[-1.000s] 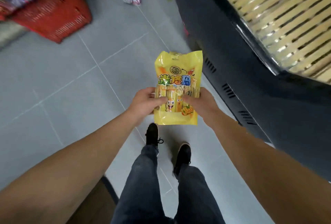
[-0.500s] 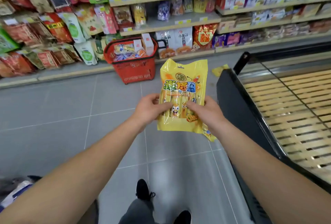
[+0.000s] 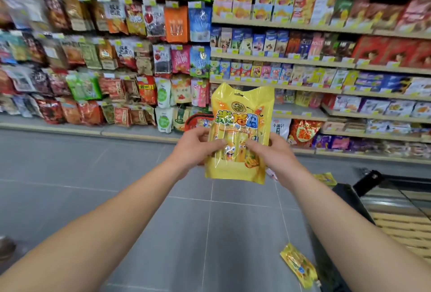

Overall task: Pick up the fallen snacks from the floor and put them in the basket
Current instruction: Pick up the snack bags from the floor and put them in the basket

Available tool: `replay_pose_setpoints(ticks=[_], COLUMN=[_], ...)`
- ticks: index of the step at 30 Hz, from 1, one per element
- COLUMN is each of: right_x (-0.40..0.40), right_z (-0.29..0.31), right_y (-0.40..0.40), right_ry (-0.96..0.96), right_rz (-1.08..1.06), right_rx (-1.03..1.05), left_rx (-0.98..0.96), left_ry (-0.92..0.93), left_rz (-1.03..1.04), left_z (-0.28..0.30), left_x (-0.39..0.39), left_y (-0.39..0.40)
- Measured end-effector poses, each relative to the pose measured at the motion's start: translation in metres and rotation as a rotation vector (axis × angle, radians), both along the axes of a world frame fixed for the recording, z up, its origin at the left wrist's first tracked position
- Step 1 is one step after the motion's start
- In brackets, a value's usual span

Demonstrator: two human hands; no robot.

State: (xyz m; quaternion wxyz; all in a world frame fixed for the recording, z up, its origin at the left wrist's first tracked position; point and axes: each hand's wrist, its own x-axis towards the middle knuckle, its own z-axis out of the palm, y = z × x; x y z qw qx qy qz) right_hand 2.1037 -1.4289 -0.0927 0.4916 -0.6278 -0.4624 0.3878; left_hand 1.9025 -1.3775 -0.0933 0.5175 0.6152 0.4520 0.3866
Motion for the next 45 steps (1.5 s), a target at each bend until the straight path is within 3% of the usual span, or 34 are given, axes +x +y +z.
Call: replay_pose_setpoints(ticks=[15, 22, 30, 35, 45], right_x=[-0.118, -0.123, -0.106, -0.101, -0.092], right_z=[-0.029, -0.088, -0.133, -0.155, -0.214], right_y=[0.176, 0.302, 0.461, 0.532, 0.691], right_ry=[0.020, 0.058, -0.027, -0.020, -0.033], right_rz=[0.064, 0.155, 0.378, 0.418, 0.376], right_rx=[-0.079, -0.181, -0.329, -0.402, -0.567], left_rx=[-0.097, -0.232, -0.374, -0.459, -0.663], left_ry=[-0.055, -0.026, 0.022, 0.045, 0.065], left_rz=[0.041, 0.156, 0.302, 0.378, 0.338], left_z=[-0.035, -0.084, -0.126, -0.145, -0.212], left_x=[-0.122, -0.128, -0.110, -0.101, -0.091], left_y=[0.163, 0.265, 0.387, 0.454, 0.624])
